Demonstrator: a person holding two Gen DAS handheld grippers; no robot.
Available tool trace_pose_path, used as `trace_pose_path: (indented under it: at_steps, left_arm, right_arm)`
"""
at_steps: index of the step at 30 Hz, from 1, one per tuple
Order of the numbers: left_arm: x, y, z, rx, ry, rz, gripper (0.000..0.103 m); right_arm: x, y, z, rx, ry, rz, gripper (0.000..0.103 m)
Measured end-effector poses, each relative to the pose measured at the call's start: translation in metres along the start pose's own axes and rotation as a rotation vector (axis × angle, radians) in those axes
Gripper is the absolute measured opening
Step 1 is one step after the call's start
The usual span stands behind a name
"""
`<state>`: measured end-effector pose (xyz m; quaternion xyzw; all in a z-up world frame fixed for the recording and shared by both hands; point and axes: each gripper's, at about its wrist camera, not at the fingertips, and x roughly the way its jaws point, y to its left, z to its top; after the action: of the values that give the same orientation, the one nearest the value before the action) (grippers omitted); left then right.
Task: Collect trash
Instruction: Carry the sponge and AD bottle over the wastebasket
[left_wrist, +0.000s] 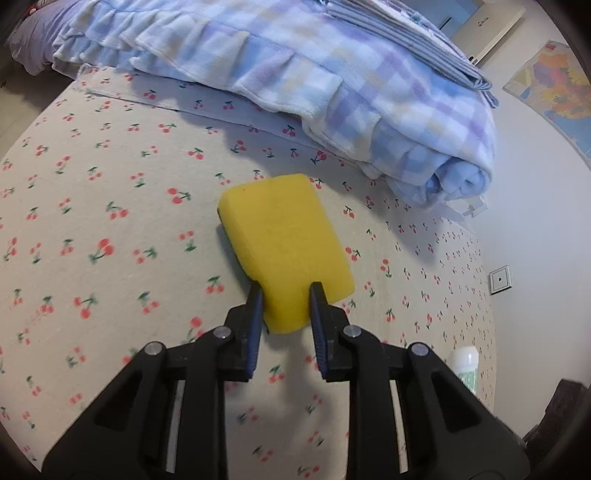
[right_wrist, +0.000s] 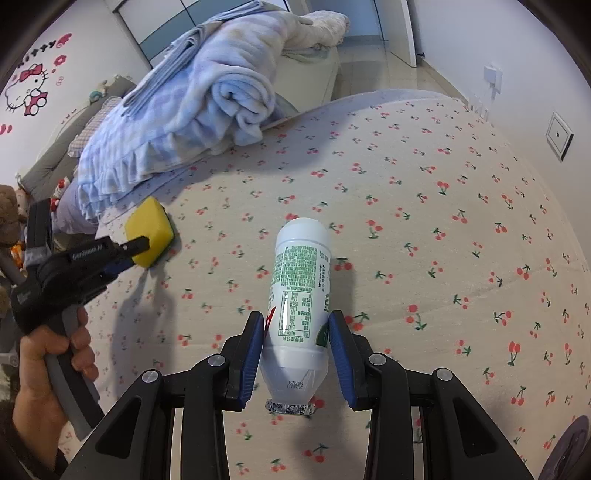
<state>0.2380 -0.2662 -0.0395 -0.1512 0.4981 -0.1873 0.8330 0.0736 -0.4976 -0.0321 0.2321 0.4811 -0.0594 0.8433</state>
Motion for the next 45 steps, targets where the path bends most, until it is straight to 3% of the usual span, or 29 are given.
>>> trace_pose_path:
  at_steps: [8,19,24,34,45]
  left_arm:
    - [-0.057,0.032,-0.022,0.088,-0.043,0.029,0.025]
    - [-0.125,0.086,-0.054,0.108,-0.064,0.064,0.025]
    - [-0.151,0.111,-0.061,0.046,-0.069,0.059,0.025]
    - [-0.186,0.147,-0.082,0.063,-0.094,0.112,0.025]
    - [-0.226,0.218,-0.085,-0.073,-0.114,0.171,0.026]
  right_arm:
    - [-0.016,0.029,-0.006,-0.034,-0.015,0.050,0.037]
    - [-0.034,0.070,-0.020,-0.095,-0.025,0.095,0.037]
    - [-0.041,0.096,-0.027,-0.122,-0.026,0.134,0.037]
    - [-0.042,0.155,-0.046,-0.184,-0.004,0.209,0.037]
    - [-0.024,0.229,-0.062,-0.277,0.045,0.260,0.037]
